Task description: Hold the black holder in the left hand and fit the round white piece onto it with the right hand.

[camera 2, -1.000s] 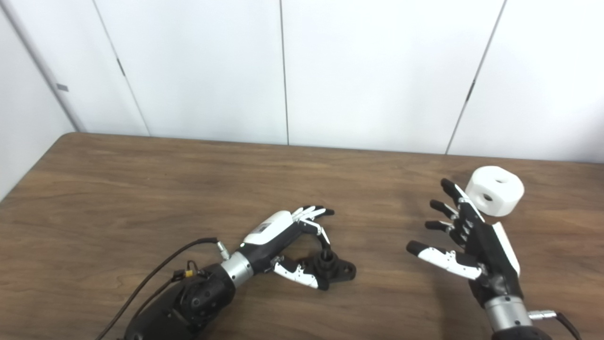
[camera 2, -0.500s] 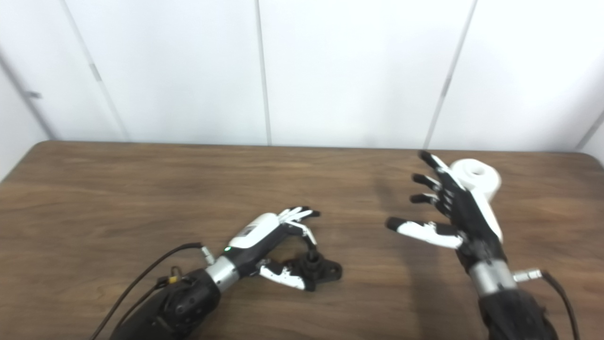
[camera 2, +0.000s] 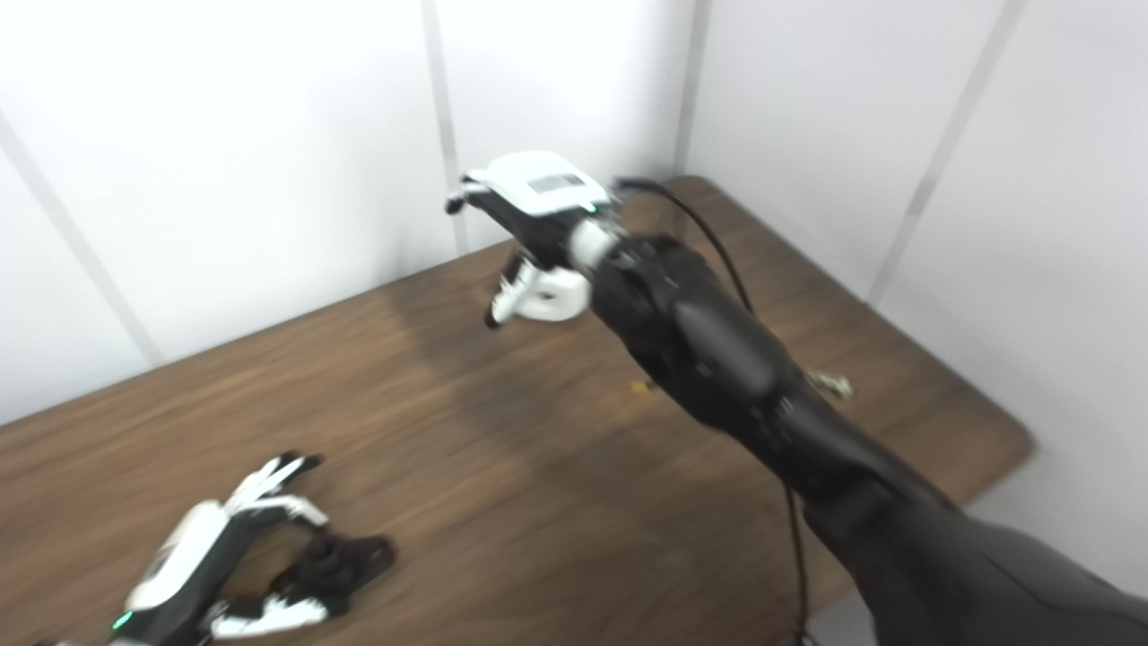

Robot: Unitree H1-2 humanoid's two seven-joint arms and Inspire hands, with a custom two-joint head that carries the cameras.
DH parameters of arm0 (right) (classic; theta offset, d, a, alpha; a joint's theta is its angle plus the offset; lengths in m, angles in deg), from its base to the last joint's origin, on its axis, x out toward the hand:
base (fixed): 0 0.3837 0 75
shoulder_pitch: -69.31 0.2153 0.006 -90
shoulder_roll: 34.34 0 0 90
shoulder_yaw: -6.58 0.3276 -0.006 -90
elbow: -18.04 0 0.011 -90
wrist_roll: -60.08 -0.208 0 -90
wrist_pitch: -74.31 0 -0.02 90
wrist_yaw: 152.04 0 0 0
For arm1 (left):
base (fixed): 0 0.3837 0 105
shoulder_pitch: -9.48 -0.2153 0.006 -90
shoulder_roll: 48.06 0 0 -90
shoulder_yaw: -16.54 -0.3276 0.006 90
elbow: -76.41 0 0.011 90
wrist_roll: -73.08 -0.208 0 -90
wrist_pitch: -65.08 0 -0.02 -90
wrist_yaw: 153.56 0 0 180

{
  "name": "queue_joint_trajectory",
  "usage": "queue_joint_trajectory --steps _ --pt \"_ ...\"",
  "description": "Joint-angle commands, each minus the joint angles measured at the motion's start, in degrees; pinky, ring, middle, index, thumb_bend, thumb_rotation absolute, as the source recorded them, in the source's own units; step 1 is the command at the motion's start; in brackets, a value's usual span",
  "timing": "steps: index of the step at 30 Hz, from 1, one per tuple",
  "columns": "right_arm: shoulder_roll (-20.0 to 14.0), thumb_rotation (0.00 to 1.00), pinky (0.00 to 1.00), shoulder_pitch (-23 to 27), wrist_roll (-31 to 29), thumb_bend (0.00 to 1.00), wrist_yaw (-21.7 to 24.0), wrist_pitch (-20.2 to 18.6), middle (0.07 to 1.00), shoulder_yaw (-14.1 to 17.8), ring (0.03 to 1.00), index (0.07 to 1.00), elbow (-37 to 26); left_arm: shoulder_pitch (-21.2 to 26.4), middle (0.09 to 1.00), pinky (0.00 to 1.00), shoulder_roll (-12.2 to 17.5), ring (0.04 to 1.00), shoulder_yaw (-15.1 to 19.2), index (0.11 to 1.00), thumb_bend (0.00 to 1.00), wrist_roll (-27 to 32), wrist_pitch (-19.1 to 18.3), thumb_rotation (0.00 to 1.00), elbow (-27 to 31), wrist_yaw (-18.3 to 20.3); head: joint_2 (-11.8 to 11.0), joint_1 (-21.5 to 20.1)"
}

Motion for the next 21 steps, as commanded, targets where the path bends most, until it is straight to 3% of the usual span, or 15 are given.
queue_joint_trajectory --steps 1,9,14,21 --pt "-3.64 0.25 0.74 4.21 4.15 0.87 2.24 0.87 0.965 -0.1 0.923 0.819 1.47 -3.75 0.938 1.0 3.87 1.0 0.3 0.482 0.52 -1.67 -2.62 0.05 -5.79 2.75 -0.67 -0.62" --pt "-8.32 0.29 0.87 9.55 7.69 0.94 8.03 2.9 0.998 -0.65 0.976 0.841 9.9 -3.76 0.932 1.0 3.73 1.0 1.36 0.481 0.52 -2.14 -0.84 0.05 -6.47 2.52 -1.51 -0.75" --pt "-9.94 0.26 0.97 10.94 8.85 0.98 11.13 4.4 1.0 -1.79 0.999 0.868 13.2 -4.2 0.932 1.0 3.76 1.0 2.21 0.481 0.52 -1.64 -1.74 0.05 -4.82 3.56 -1.59 -0.33" --pt "-9.66 0.33 0.98 12.22 9.26 1.0 15.94 3.49 1.0 -1.97 1.0 0.882 15.17 -4.88 0.931 1.0 3.59 1.0 3.3 0.482 0.52 -1.36 -1.96 0.05 -3.88 4.38 -1.26 0.4"
